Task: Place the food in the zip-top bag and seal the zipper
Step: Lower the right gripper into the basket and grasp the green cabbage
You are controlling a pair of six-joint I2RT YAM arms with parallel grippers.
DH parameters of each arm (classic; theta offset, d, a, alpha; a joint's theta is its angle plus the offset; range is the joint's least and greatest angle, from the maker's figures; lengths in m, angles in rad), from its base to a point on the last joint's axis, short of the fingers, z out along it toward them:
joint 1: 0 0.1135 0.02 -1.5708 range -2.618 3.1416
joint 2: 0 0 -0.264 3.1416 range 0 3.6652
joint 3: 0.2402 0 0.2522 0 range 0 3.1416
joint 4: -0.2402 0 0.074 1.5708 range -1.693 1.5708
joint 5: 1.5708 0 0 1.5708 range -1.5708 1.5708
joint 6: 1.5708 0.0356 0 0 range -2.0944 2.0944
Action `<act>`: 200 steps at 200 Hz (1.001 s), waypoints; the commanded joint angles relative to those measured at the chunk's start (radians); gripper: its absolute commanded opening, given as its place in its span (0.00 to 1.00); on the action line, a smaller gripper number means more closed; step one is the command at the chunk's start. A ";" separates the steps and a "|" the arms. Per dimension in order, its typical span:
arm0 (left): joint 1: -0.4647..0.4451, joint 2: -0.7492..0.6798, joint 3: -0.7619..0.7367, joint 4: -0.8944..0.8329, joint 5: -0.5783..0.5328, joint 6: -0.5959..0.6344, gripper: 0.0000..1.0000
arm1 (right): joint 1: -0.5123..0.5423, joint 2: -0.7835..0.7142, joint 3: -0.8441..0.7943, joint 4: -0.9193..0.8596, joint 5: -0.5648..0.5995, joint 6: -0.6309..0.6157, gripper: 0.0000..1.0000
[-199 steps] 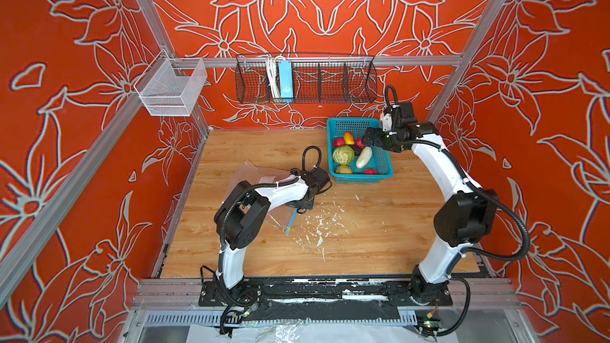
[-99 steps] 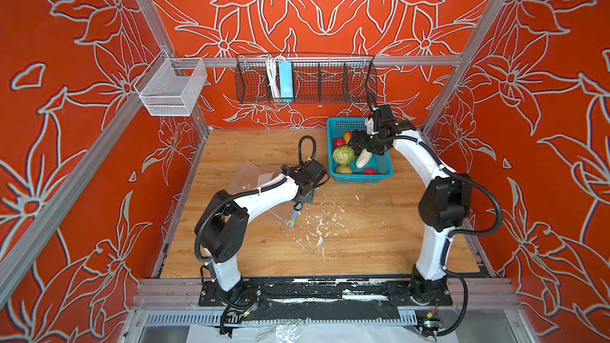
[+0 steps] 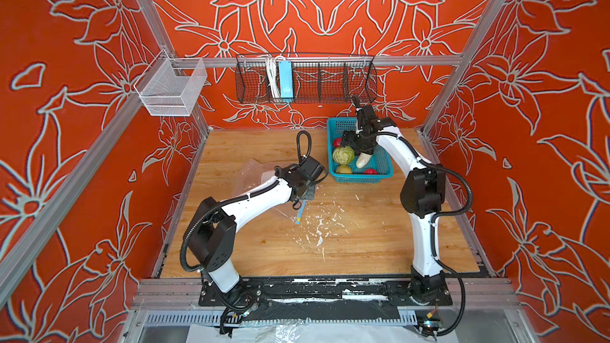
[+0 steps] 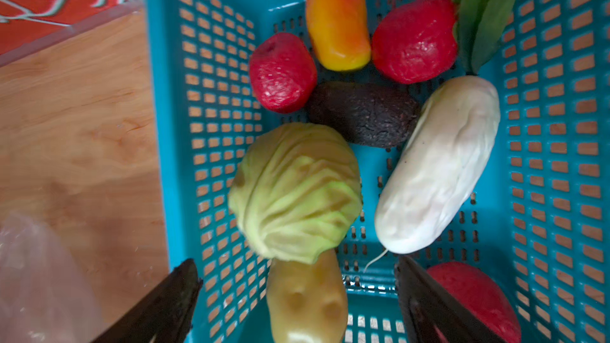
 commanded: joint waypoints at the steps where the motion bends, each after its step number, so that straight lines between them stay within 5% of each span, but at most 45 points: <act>1: 0.005 -0.044 -0.013 0.043 0.026 0.010 0.00 | 0.001 0.046 0.039 -0.035 0.040 0.046 0.94; 112: 0.023 -0.071 -0.005 0.047 -0.003 0.018 0.00 | -0.001 0.191 0.158 -0.044 0.000 0.124 0.85; 168: 0.040 -0.069 0.006 0.029 0.019 0.008 0.00 | -0.001 0.188 0.087 0.002 -0.050 0.137 0.65; 200: 0.045 -0.081 0.006 0.031 0.029 0.003 0.00 | -0.001 0.172 0.052 0.028 -0.076 0.132 0.41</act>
